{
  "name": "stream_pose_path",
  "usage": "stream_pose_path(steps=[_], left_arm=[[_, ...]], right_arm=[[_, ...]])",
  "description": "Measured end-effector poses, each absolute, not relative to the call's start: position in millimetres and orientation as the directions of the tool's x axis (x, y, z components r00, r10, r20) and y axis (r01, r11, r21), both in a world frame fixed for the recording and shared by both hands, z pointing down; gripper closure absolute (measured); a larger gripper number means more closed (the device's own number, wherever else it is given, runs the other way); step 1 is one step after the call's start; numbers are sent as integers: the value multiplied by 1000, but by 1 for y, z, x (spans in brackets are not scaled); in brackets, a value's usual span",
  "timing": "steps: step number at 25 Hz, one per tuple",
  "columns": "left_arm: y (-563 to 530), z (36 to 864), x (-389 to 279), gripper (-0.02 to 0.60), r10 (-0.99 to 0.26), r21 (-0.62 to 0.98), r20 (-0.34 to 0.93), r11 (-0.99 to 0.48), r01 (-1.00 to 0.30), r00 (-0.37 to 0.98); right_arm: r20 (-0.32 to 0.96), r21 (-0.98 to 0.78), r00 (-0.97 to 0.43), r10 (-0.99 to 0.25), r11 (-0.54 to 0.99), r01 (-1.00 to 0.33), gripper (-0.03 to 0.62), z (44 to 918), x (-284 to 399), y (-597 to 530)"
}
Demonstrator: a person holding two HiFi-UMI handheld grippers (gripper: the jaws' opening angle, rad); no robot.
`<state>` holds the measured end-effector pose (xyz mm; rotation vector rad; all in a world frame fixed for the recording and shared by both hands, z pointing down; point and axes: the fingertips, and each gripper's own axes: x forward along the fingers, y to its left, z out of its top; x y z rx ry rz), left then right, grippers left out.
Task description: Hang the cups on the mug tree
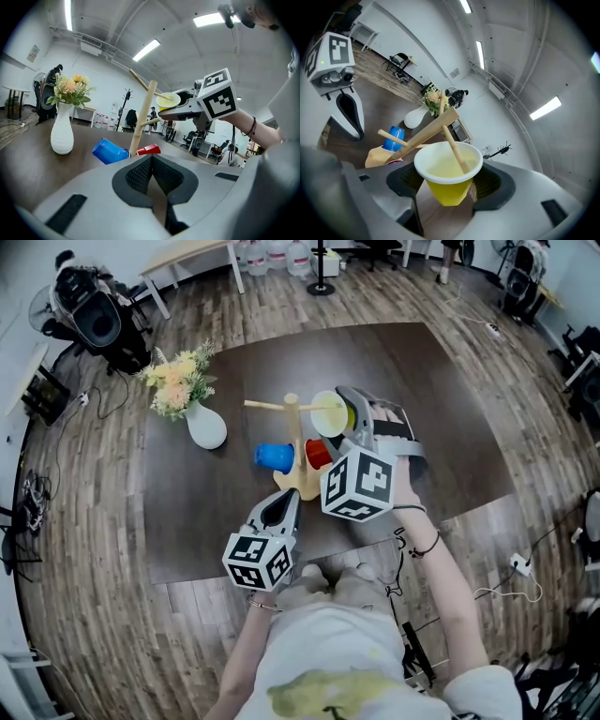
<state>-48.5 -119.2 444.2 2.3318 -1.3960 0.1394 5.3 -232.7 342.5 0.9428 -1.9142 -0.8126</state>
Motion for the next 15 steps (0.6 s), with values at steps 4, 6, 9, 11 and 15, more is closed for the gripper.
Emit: stream_pose_path(steps=[4,6,9,11,15], left_arm=[[-118,446,-54,558,-815,304,295,-415,-858,499],[-117,447,-56,558,-813,309,296,-415,-856,501],[-115,449,-59,558,-810,314,298,-417,-853,506],[-114,450,-60,558,-807,314,299,-421,-851,510],[-112,451,-62,558,-806,315,297,-424,-849,512]], right_arm=[[357,860,-344,-869,449,-243,276,341,-1,-231],[342,878,-329,-880,424,-222,276,339,-3,-232],[329,900,-311,-892,396,-182,275,338,-3,-232],[323,911,-305,-896,382,-158,275,337,-6,-231],[319,927,-299,-899,362,-102,275,337,-11,-228]])
